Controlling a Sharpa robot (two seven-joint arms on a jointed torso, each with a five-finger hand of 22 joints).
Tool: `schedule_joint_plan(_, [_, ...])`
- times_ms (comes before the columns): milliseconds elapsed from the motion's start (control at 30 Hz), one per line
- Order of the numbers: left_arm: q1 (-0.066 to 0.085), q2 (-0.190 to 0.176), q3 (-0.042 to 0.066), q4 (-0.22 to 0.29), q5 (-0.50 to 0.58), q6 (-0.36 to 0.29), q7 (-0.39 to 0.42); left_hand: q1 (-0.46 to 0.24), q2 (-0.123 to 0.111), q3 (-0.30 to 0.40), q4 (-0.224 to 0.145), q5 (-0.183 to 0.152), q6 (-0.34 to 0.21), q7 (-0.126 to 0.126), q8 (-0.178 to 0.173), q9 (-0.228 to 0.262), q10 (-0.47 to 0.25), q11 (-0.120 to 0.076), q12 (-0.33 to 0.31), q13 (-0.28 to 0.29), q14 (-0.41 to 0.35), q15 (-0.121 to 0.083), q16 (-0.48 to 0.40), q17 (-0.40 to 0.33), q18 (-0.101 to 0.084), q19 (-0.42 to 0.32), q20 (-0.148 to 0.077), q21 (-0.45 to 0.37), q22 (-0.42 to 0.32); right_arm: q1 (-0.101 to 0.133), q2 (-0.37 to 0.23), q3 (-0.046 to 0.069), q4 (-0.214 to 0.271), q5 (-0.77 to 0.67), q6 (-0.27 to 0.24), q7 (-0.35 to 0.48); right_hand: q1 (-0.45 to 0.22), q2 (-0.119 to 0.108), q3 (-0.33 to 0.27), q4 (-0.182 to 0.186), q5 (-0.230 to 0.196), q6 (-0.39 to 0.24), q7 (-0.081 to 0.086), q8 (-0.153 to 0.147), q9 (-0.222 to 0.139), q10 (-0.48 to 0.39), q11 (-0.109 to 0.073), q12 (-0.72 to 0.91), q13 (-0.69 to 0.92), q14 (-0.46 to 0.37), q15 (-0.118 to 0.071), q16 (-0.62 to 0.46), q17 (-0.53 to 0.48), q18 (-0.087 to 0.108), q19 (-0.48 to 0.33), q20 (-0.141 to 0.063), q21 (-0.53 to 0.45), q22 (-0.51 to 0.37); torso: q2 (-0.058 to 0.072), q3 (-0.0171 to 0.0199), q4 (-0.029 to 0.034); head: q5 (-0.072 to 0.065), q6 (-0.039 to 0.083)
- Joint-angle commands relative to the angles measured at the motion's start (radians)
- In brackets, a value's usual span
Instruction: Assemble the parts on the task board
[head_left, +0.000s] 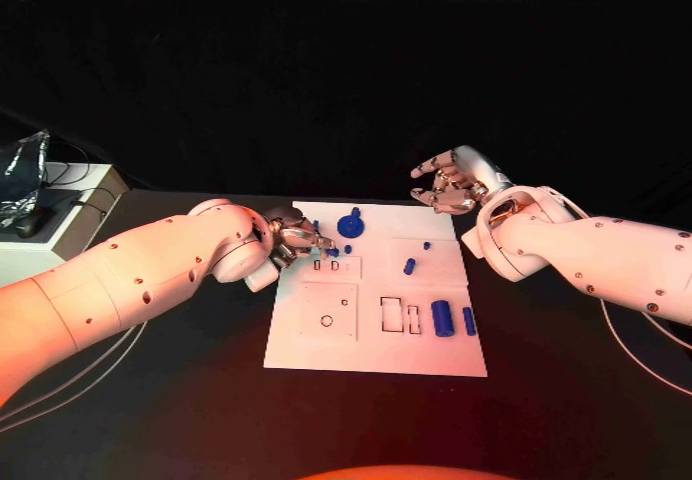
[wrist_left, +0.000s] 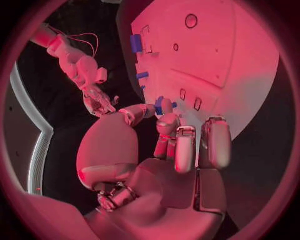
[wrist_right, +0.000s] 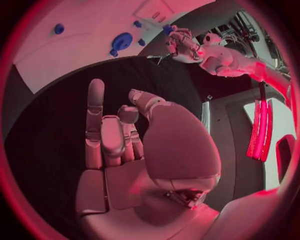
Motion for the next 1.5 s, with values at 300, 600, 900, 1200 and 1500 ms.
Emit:
schedule_joint_plan(300, [0.0,0.043,-0.007,0.006,-0.197,-0.108,-0.137,0.01,0.004,0.147,-0.149,0.018,0.019,-0.009,0.004,0.001,0.034,-0.025,0.004,-0.001,0.105,-0.009,0.003,0.263,0.003,0.004,-0.001,0.002,0.056,0.022,0.003,0.007,-0.097,0.438,-0.011,0.234,0.013,-0.003,0.047,-0.017,0.018,0.008,0.018,0.001,0.007,-0.127,0.022,-0.471,-0.44,-0.212,0.028,-0.533,-0.42,-0.003,-0.166,0.042,-0.15,-0.064,-0.011,0.0059,0.0062,0.0,-0.014])
schedule_joint_plan(600, [-0.001,0.065,-0.013,0.011,-0.263,-0.131,-0.153,0.011,0.004,0.148,-0.15,0.019,0.02,-0.009,0.004,0.0,0.036,-0.025,0.005,0.0,0.105,-0.01,0.003,0.263,0.003,0.004,-0.002,0.003,0.056,0.026,0.015,0.008,-0.143,0.527,0.01,0.3,0.005,0.005,0.046,-0.028,0.021,0.006,0.028,0.002,0.011,-0.103,0.035,-0.59,-0.604,-0.22,0.046,-0.685,-0.467,0.004,-0.205,0.07,-0.21,-0.102,-0.018,0.0092,0.0055,0.002,-0.026])
schedule_joint_plan(900, [-0.003,0.075,-0.019,0.019,-0.3,-0.11,-0.158,0.011,0.004,0.148,-0.15,0.019,0.02,-0.009,0.004,0.0,0.036,-0.025,0.005,0.0,0.105,-0.01,0.003,0.263,0.003,0.004,-0.002,0.003,0.056,0.026,0.021,0.008,-0.151,0.535,0.019,0.309,0.002,0.006,0.043,-0.029,0.021,0.007,0.029,0.002,0.012,-0.098,0.036,-0.605,-0.629,-0.216,0.048,-0.708,-0.47,0.004,-0.206,0.072,-0.22,-0.11,-0.018,0.0091,0.0069,0.003,-0.03])
schedule_joint_plan(1200, [-0.006,0.085,-0.03,0.015,-0.337,-0.09,-0.161,0.011,0.004,0.149,-0.151,0.019,0.021,-0.01,0.004,0.0,0.036,-0.025,0.006,0.001,0.105,-0.01,0.003,0.263,0.002,0.005,-0.002,0.003,0.057,0.026,0.024,0.007,-0.155,0.536,0.029,0.312,-0.002,0.007,0.044,-0.03,0.021,0.008,0.03,0.003,0.013,-0.094,0.039,-0.627,-0.664,-0.219,0.052,-0.746,-0.476,0.004,-0.211,0.077,-0.238,-0.123,-0.015,0.0081,0.0052,0.004,-0.033])
schedule_joint_plan(1500, [-0.011,0.087,-0.038,0.008,-0.356,-0.078,-0.163,0.011,0.003,0.149,-0.151,0.019,0.021,-0.01,0.004,0.0,0.037,-0.025,0.006,0.001,0.105,-0.01,0.003,0.263,0.003,0.005,-0.002,0.003,0.057,0.026,0.024,0.007,-0.156,0.536,0.034,0.315,-0.005,0.007,0.046,-0.03,0.021,0.009,0.032,0.003,0.014,-0.088,0.042,-0.647,-0.694,-0.221,0.056,-0.782,-0.481,0.004,-0.216,0.082,-0.256,-0.136,-0.015,0.0077,0.0064,0.002,-0.038])
